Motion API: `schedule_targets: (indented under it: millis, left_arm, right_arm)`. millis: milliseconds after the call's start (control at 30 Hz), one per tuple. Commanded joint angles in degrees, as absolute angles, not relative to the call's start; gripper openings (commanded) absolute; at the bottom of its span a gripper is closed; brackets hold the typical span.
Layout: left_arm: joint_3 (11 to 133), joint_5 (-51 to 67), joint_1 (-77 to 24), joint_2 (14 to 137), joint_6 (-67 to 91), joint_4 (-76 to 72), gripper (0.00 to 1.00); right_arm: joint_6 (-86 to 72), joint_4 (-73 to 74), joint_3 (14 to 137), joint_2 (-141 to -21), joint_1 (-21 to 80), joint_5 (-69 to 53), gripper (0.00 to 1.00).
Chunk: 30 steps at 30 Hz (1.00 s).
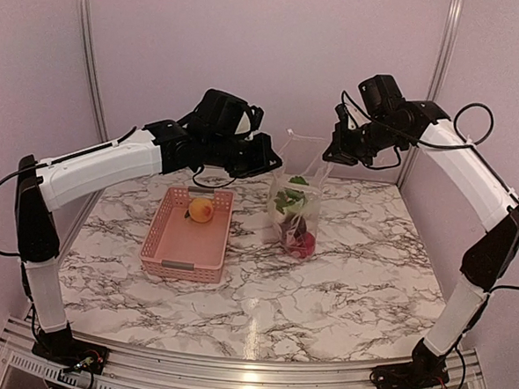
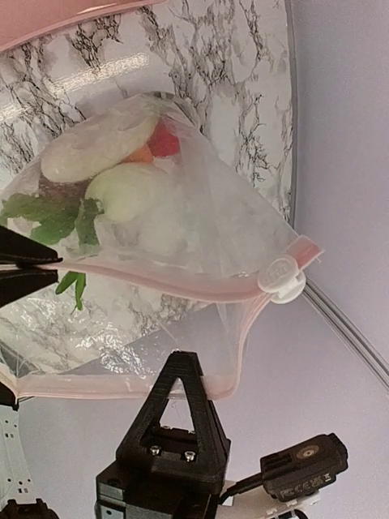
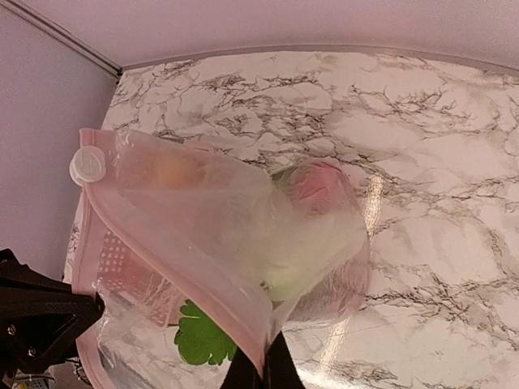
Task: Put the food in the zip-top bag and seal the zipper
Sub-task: Adjust the zipper food storage bag at the center of the board, then pick up the fake fruit from the bin.
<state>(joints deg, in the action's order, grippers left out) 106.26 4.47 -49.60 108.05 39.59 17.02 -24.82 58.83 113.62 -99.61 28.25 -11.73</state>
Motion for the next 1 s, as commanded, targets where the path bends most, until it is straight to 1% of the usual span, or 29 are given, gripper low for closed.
schedule_targets:
  millis: [0, 100, 133, 167, 200, 300, 400, 433, 467, 500, 633, 733, 967]
  left_arm:
    - [109.92, 3.10, -49.49, 109.84, 38.57, 20.05, 0.05]
    - [109.98, 3.89, -49.50, 110.29, 38.64, 19.10, 0.07]
    - [109.88, 4.66, -49.49, 110.44, 38.48, 18.50, 0.10]
    - [109.87, 5.25, -49.49, 110.66, 38.31, 18.25, 0.14]
    - [109.82, 5.81, -49.51, 110.85, 38.07, 18.03, 0.25]
    - [109.45, 7.60, -49.20, 110.96, 36.86, 17.64, 0.51]
    - [107.71, 7.12, -48.35, 109.96, 36.99, 18.65, 0.69]
    - [106.97, 6.91, -47.94, 109.46, 36.90, 19.05, 0.77]
    - [105.90, 6.78, -47.52, 108.71, 36.86, 19.26, 0.94]
    - [104.69, 6.70, -47.09, 107.41, 36.83, 19.16, 0.98]
    - [97.64, 8.41, -45.25, 102.13, 37.61, 16.43, 0.99]
    - [95.56, 9.01, -43.87, 99.50, 35.17, 19.17, 0.99]
    - [95.76, -0.42, -43.24, 94.50, 23.81, 27.88, 0.99]
  right_arm:
    - [-24.01, 58.30, 116.17, -98.46, 27.70, -11.82, 0.00]
    - [-24.22, 56.91, 114.11, -98.76, 28.35, -12.89, 0.00]
    - [-24.32, 56.54, 113.37, -98.83, 28.50, -13.07, 0.00]
    - [-24.39, 56.06, 112.61, -98.87, 28.56, -13.09, 0.00]
    - [-24.38, 55.62, 111.80, -98.85, 28.56, -13.12, 0.00]
    - [-24.14, 54.46, 109.67, -99.08, 28.56, -13.59, 0.00]
    - [-23.96, 53.78, 108.40, -99.48, 28.93, -14.54, 0.00]
    - [-23.99, 53.55, 108.21, -99.57, 29.04, -14.65, 0.00]
    - [-23.99, 53.32, 108.15, -99.70, 29.16, -14.80, 0.00]
    - [-24.01, 53.03, 108.18, -99.79, 29.16, -15.03, 0.00]
    - [-24.08, 52.12, 108.13, -100.64, 29.27, -16.47, 0.00]
    - [-23.86, 51.59, 108.80, -101.43, 29.42, -17.72, 0.00]
    - [-22.63, 52.63, 112.02, -103.18, 29.44, -18.01, 0.00]
